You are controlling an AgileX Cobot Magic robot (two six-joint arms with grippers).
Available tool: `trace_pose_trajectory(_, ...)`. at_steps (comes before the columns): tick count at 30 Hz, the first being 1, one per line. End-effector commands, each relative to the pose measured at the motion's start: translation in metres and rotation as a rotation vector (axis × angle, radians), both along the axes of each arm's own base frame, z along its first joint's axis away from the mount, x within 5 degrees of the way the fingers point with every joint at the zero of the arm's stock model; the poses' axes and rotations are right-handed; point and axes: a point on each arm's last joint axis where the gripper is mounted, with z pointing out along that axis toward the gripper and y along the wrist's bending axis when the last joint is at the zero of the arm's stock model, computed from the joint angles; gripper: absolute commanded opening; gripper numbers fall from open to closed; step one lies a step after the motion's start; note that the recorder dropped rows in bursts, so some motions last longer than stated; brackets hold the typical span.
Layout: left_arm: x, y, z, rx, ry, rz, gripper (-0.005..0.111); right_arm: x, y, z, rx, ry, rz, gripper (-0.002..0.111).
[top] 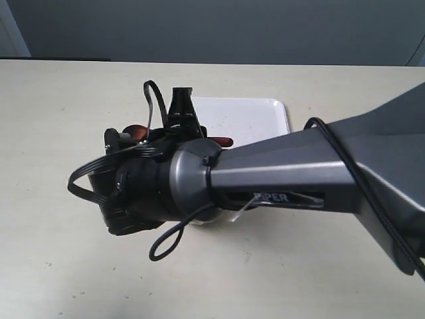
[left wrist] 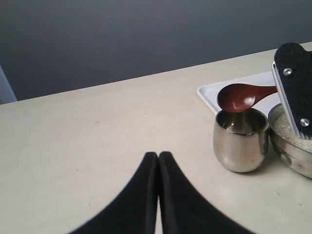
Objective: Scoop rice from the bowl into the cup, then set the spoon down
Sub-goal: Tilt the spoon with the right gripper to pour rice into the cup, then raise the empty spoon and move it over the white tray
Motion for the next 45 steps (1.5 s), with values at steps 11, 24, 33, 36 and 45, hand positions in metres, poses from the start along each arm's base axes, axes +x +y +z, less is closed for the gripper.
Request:
trace_pose_trajectory(11, 0.000, 0.000, 0.002, -0.006, -0.017, 0.000, 0.001, -0.001, 0.002, -0.001, 0.042, -0.063, 0.036, -0.001)
trace_pose_trajectory(24, 0.000, 0.000, 0.002, -0.006, -0.017, 0.000, 0.001, -0.001, 0.005, -0.005, 0.029, -0.091, 0.083, -0.001)
trace_pose_trajectory(33, 0.000, 0.000, 0.002, -0.006, -0.017, 0.000, 0.001, -0.002, 0.006, -0.005, 0.068, -0.073, 0.074, -0.001)
trace_pose_trajectory(36, 0.000, 0.000, 0.002, -0.006, -0.017, 0.000, 0.001, -0.001, 0.004, -0.003, 0.059, -0.052, 0.073, -0.001)
trace_pose_trajectory(45, 0.000, 0.000, 0.002, -0.006, -0.017, 0.000, 0.001, 0.051, -0.050, 0.061, 0.269, -0.027, -0.187, -0.001)
